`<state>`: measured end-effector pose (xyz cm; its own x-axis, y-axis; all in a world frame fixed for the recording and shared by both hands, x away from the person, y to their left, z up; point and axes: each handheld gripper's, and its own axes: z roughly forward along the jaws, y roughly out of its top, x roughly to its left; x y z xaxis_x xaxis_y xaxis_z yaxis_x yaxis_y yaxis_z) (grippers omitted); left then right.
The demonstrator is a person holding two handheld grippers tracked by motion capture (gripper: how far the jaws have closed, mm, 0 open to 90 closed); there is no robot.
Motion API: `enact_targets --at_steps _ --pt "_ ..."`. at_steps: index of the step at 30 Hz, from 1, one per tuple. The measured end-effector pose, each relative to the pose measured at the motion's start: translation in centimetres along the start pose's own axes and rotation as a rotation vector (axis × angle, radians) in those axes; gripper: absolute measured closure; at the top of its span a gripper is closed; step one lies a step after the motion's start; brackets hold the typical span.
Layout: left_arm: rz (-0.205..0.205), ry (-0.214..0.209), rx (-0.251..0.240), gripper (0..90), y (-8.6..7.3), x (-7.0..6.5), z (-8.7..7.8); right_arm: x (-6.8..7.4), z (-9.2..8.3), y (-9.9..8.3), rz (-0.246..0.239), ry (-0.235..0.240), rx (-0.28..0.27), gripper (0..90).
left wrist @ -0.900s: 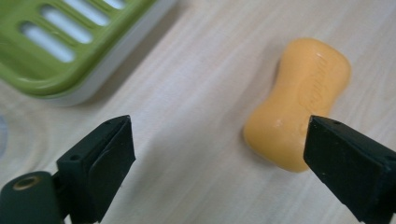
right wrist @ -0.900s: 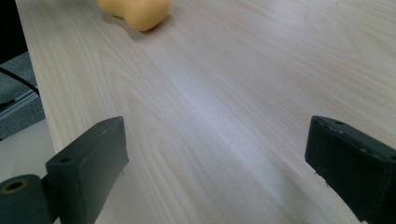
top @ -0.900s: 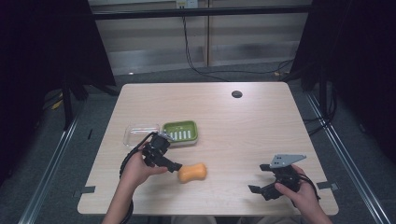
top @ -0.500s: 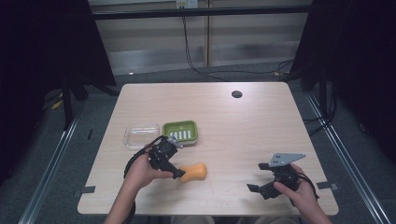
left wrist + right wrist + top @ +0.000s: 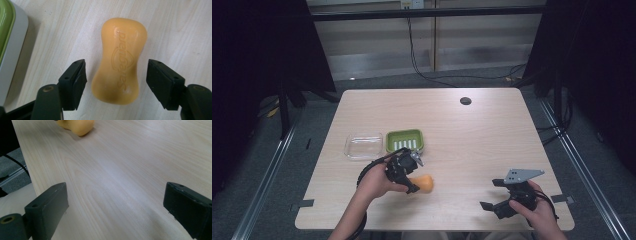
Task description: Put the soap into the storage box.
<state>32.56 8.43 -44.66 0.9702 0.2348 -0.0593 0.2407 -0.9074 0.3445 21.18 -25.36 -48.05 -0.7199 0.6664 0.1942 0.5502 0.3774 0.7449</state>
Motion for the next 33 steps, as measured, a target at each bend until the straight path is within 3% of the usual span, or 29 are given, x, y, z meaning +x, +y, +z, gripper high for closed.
enact_targets --at_steps 5,6,9,10,12,17,19,22,23,26,29,33 --pt "-0.001 -0.021 0.031 32.6 0.7 0.0 1.0 0.2 -0.4 -0.2 0.005 -0.005 -0.011 5.4" --pt "-0.001 -0.005 0.020 32.5 0.7 -0.1 1.3 0.2 -0.5 -0.2 0.005 -0.004 -0.011 5.4" --pt "0.006 -0.005 0.057 32.7 0.8 0.0 1.8 0.3 -0.5 -0.3 0.007 -0.006 -0.007 5.4" --pt "-0.011 -0.027 0.064 32.7 0.9 0.0 1.8 0.3 -0.5 -0.3 0.007 -0.006 -0.007 5.4" --pt "-0.005 -0.007 0.057 33.3 0.9 -0.1 1.9 0.3 -0.5 -0.3 0.006 -0.006 -0.006 5.4" --pt "0.015 -0.021 0.114 34.9 1.2 -0.1 2.4 0.4 -0.6 -0.3 -0.001 -0.004 -0.005 5.4" --pt "0.005 -0.033 0.120 35.6 1.4 -0.2 2.8 0.5 -0.7 -0.4 0.001 -0.004 -0.007 5.4" --pt "0.008 -0.013 0.126 37.4 1.4 -0.3 3.1 0.5 -0.8 -0.4 0.004 -0.006 -0.010 5.4" --pt "0.017 -0.033 0.135 38.0 1.6 -0.2 3.1 0.5 -0.9 -0.4 0.004 -0.010 -0.013 5.4" --pt "0.033 -0.034 0.148 38.1 1.9 -0.1 3.1 0.4 -1.1 -0.5 0.001 -0.012 -0.015 5.4" --pt "0.048 0.008 0.175 40.7 2.2 -0.6 3.3 0.4 -1.2 -0.7 0.009 -0.016 -0.014 5.4" --pt "0.053 -0.009 0.207 46.6 2.5 -0.7 3.2 0.5 -1.3 -0.8 0.012 -0.022 -0.010 5.4"
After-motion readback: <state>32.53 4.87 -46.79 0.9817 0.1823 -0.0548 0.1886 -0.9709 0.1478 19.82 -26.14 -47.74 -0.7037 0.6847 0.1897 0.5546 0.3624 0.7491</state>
